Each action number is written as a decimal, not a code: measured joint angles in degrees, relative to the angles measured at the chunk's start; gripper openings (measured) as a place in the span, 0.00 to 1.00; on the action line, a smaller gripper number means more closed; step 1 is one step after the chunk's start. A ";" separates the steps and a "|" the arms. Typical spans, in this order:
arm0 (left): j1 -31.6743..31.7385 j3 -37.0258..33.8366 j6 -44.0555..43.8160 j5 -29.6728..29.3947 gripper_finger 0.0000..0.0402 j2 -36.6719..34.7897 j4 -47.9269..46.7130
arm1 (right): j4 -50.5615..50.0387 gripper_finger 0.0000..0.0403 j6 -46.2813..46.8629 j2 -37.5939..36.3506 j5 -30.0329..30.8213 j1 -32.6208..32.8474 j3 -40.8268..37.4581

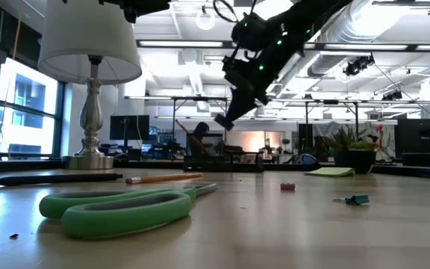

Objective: Pick and place office supplies into organizer
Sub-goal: Put the blue eraser into the black desk organizer, then put the pink binder clip into the black desk organizer

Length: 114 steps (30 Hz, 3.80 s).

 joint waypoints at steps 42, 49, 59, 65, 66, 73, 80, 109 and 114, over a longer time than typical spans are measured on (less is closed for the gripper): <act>0.00 0.00 3.93 -1.62 0.35 -3.67 -6.63 | -25.98 0.34 -12.72 26.93 -4.59 -9.55 38.59; 0.02 0.00 3.96 -2.17 0.35 -3.67 -7.35 | -46.38 0.39 -5.24 24.98 -9.46 -6.35 38.61; 0.00 0.00 3.88 -2.17 0.35 -3.67 -9.05 | -62.14 0.33 1.99 24.04 -6.99 12.69 38.50; 0.00 0.00 3.27 -1.90 0.35 -3.67 -9.31 | -61.69 0.30 10.05 24.04 -6.34 21.46 38.39; 0.00 0.00 3.27 -1.89 0.35 -3.67 -9.53 | -61.27 0.29 11.09 24.04 -5.90 22.68 38.39; 0.00 0.00 3.23 -1.74 0.35 -3.67 -10.81 | -59.95 0.27 11.77 24.04 -2.84 28.95 38.39; 0.00 0.00 3.23 -1.73 0.35 -3.67 -10.78 | -56.98 0.24 4.62 24.04 -2.42 31.87 38.37; 0.00 0.00 3.45 -2.10 0.35 -3.65 -10.68 | -38.49 0.25 1.78 19.63 -7.13 31.21 16.69; 0.00 0.00 3.45 -2.15 0.35 -3.65 -10.68 | -38.75 0.29 3.14 19.65 -6.31 31.19 16.69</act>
